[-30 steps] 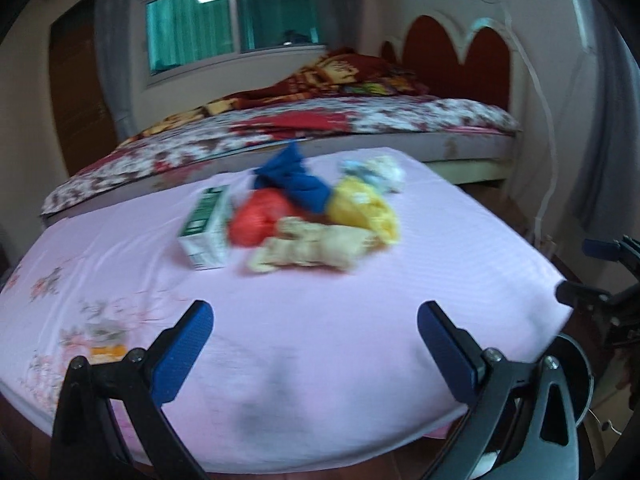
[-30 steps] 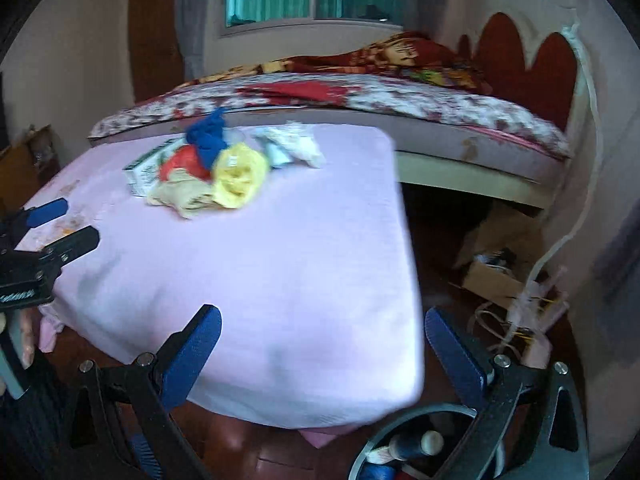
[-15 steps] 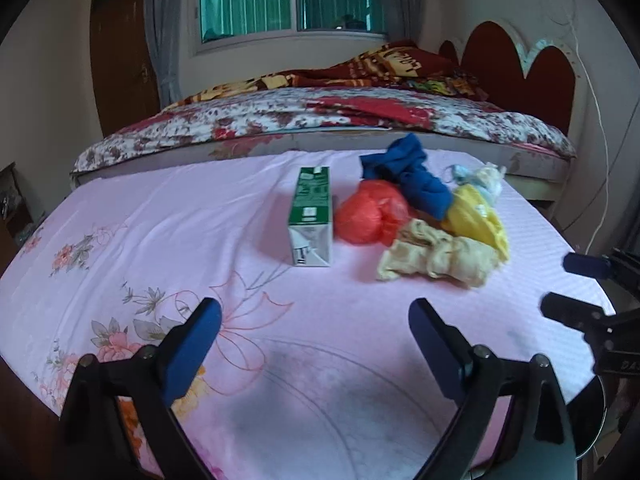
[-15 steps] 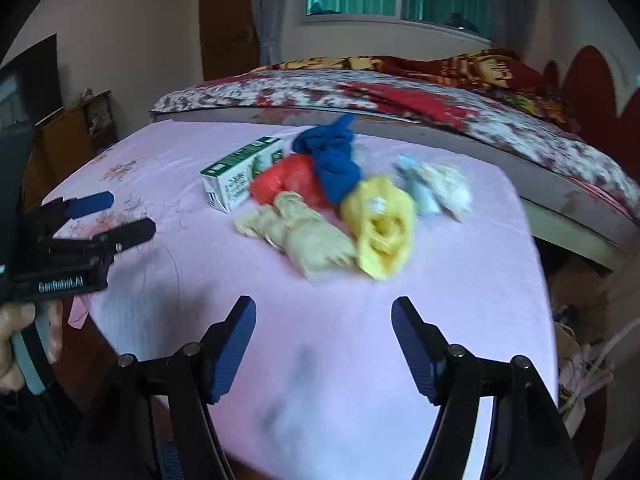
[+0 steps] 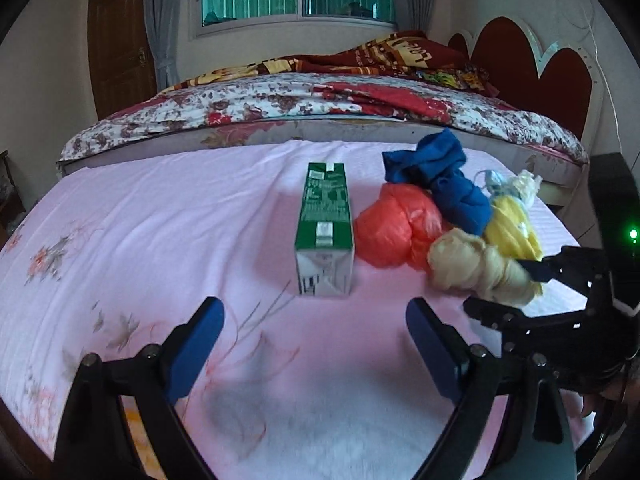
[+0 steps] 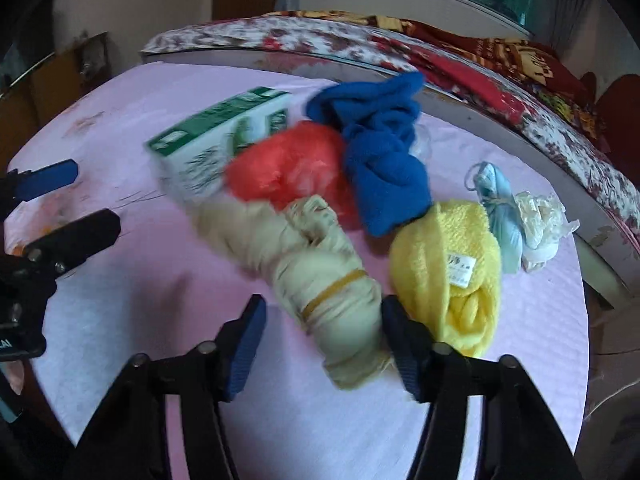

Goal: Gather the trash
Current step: 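Grasp the beige cloth with the right tool while the left tool grasps the green carton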

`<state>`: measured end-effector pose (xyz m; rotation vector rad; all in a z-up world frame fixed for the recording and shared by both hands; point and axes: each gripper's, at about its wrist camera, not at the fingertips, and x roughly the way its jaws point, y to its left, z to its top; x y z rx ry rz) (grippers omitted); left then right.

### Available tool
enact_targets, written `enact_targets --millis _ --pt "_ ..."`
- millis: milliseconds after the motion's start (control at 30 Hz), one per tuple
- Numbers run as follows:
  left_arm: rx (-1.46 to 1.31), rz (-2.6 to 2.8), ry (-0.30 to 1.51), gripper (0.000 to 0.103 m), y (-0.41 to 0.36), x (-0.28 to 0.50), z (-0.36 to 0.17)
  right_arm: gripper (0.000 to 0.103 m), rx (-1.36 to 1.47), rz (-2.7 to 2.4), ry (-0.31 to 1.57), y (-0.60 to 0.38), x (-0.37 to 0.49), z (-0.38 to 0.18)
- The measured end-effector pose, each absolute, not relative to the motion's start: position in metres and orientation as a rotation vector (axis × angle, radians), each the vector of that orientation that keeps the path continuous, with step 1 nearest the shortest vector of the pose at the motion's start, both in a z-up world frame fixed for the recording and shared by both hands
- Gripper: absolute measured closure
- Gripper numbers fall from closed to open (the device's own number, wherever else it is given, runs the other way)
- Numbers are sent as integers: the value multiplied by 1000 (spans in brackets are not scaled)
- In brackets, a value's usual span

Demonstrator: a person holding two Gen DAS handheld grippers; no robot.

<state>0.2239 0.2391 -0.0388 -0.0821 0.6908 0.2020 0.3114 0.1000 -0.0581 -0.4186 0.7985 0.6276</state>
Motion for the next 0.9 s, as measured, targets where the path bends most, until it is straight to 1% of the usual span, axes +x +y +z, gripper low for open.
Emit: enact_targets --millis 33,100,167,200,333,367,400,433,467,500,600,900 --pt "-82 202 700 11 241 232 -41 53 -382 622 812 97 320 -59" --pt "-88 197 714 15 243 243 -46 58 -324 623 832 93 331 -58" --pt "-91 198 737 18 246 256 -52 59 -288 634 839 90 337 -57" --pt "-99 194 754 22 247 262 -54 59 -269 639 844 91 339 -58" --pt "-152 190 768 24 255 271 -56 59 -216 658 856 90 341 -59" --pt "-168 187 772 29 257 272 -57 58 -211 659 858 90 340 -59" --pt "-183 178 776 36 258 273 -59 58 -207 662 859 91 340 -59" --pt "-192 171 784 42 259 275 -60 60 -200 670 860 91 340 -59" --pt "-202 159 800 60 260 277 -62 63 -192 683 863 91 341 -58" --pt "-218 138 806 61 261 278 -63 70 -184 695 864 91 340 -57" --pt "-238 144 804 63 266 271 -62 76 -164 707 861 91 335 -55" --pt "-180 155 747 63 261 226 -38 79 -107 748 837 86 299 -42"
